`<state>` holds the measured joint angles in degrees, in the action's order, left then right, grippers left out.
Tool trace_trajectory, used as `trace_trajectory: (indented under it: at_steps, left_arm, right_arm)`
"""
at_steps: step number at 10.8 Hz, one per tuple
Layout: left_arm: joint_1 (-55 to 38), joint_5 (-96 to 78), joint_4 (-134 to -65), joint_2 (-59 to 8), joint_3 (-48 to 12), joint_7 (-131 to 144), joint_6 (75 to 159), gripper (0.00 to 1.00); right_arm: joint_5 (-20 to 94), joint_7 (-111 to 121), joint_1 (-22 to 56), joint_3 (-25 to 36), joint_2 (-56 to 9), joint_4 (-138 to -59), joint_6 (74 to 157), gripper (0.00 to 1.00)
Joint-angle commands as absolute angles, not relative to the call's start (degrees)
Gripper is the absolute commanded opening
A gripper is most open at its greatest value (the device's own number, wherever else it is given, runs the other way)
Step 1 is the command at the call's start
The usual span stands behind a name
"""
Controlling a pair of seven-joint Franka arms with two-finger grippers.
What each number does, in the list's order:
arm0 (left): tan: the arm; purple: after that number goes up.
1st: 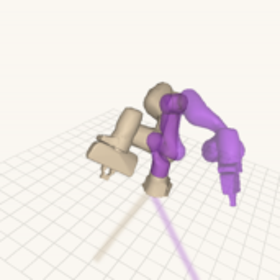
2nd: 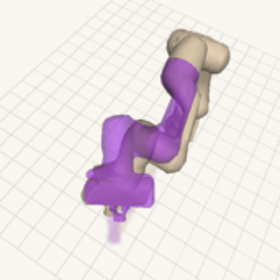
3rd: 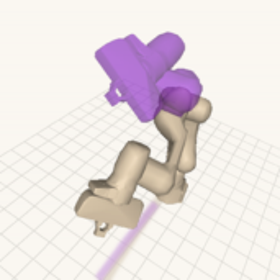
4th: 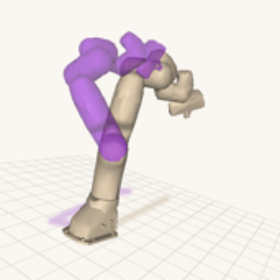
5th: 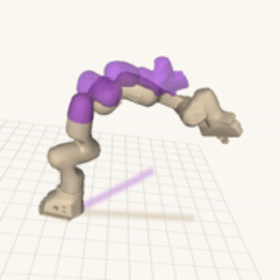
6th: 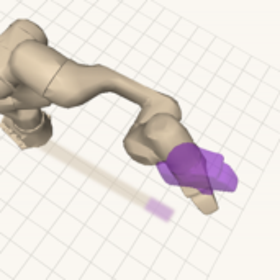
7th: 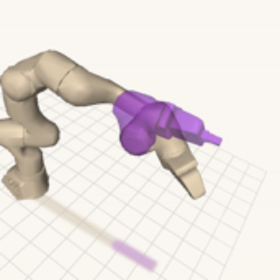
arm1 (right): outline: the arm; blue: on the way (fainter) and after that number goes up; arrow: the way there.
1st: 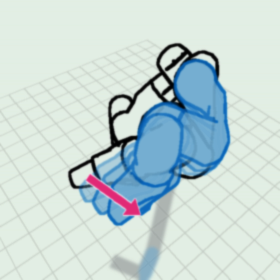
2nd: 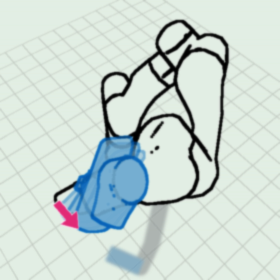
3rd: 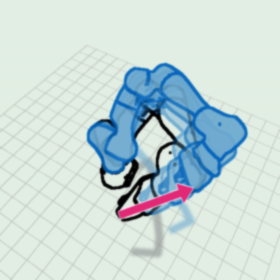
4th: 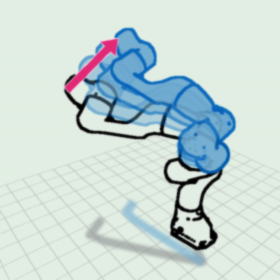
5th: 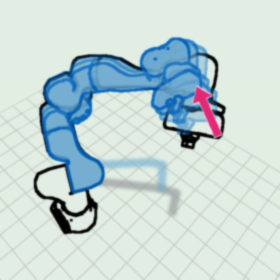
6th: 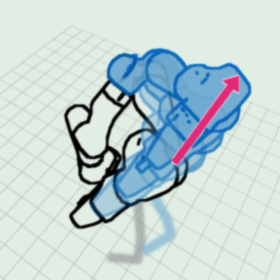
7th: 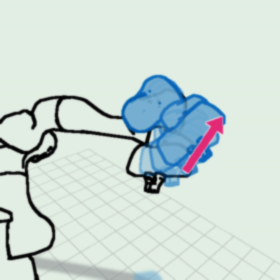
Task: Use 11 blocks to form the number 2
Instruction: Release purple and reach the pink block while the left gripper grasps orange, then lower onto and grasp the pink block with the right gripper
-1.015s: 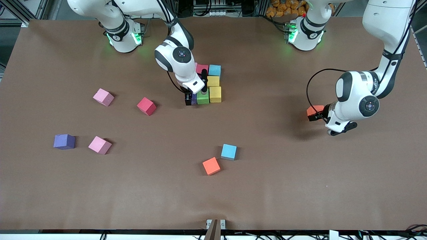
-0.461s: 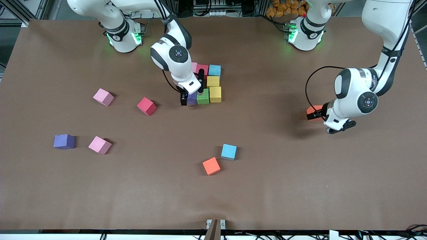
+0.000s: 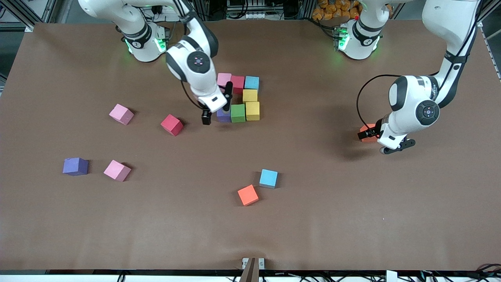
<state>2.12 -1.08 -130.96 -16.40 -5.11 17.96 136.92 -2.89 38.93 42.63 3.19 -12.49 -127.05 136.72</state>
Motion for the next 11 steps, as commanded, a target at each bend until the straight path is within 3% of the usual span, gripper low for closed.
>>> trace_trajectory:
  at_steps: [1, 5, 7, 11]
  left_arm:
    - [3.96, -1.93, -132.28, -15.64, -5.54, 13.63, 138.6, 1.0]
    - [2.38, -1.76, -128.6, -15.73, -5.71, 13.97, 133.89, 1.0]
    - [1.59, -1.67, -125.43, -16.7, -5.54, 13.89, 129.74, 1.0]
    - [2.46, 1.32, -126.82, -16.7, -5.71, 12.58, 131.38, 1.0]
  right_arm:
    - [-1.5, 31.52, 37.02, 2.64, -8.97, -127.8, 135.79, 1.0]
    - [-1.58, 17.23, 34.37, 2.81, -7.03, -128.84, 130.61, 1.0]
    - [-1.67, 18.36, 31.83, 2.73, -7.29, -132.44, 134.27, 1.0]
    - [-1.67, 24.95, 31.29, 2.81, -7.56, -135.79, 135.53, 1.0]
